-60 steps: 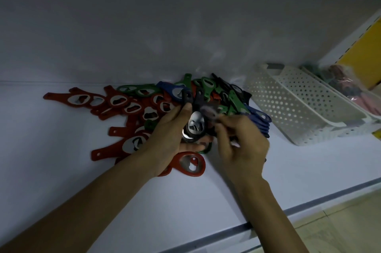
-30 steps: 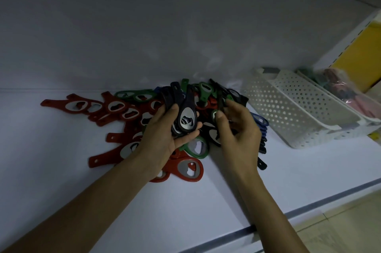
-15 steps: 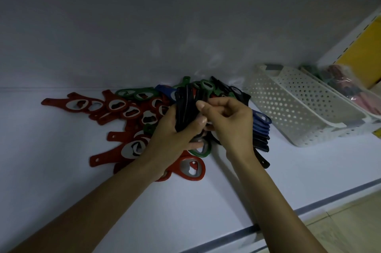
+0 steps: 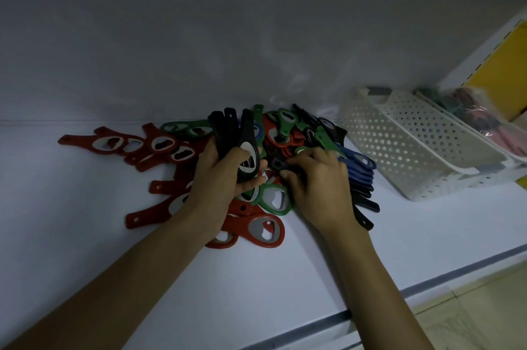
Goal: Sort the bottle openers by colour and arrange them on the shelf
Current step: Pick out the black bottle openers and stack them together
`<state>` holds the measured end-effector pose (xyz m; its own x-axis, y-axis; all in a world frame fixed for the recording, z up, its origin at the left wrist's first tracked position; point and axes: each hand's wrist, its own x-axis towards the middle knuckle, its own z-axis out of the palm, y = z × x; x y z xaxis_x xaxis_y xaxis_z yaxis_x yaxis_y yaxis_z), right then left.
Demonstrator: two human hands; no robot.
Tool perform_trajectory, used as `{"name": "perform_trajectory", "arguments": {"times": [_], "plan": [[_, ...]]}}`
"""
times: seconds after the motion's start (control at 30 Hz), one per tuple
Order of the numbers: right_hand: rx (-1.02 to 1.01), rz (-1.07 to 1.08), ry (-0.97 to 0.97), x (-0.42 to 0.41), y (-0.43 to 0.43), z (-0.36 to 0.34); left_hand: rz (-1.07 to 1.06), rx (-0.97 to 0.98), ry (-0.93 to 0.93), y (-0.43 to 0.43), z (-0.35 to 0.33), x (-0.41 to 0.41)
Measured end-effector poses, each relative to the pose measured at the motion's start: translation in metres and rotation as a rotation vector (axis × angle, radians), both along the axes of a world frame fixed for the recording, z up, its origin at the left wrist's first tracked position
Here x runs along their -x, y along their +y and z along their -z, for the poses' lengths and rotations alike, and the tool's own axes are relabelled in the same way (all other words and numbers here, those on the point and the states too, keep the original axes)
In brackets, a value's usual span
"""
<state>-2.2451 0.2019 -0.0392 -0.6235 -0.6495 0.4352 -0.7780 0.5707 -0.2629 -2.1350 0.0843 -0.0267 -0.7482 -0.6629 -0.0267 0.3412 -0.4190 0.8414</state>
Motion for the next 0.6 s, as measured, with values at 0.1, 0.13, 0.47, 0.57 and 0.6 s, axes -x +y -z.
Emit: {"name": "perform_trajectory", "arguments": {"times": [0.1, 0.13, 0.47, 0.57, 0.6], "plan": [[0.420, -0.045, -0.338, -0.006, 0.000, -0.006, 0.006, 0.015, -0.012, 0.000, 0.000, 0.000], [0.586, -0.058, -0.458, -0.007, 0.000, -0.009, 0.014, 0.025, -0.015, -0.001, 0.001, 0.000], [0.970, -0.303, -1.133, -0.028, -0.012, -0.022, 0.191, 0.484, -0.112, 0.011, 0.010, -0.003], [0.922, -0.270, -0.946, -0.031, -0.013, -0.022, 0.153, 0.508, -0.111, 0.008, 0.008, -0.004], [0.910, -0.284, -0.970, -0.033, -0.013, -0.024, 0.150, 0.545, -0.115, 0.007, 0.008, -0.005]]}}
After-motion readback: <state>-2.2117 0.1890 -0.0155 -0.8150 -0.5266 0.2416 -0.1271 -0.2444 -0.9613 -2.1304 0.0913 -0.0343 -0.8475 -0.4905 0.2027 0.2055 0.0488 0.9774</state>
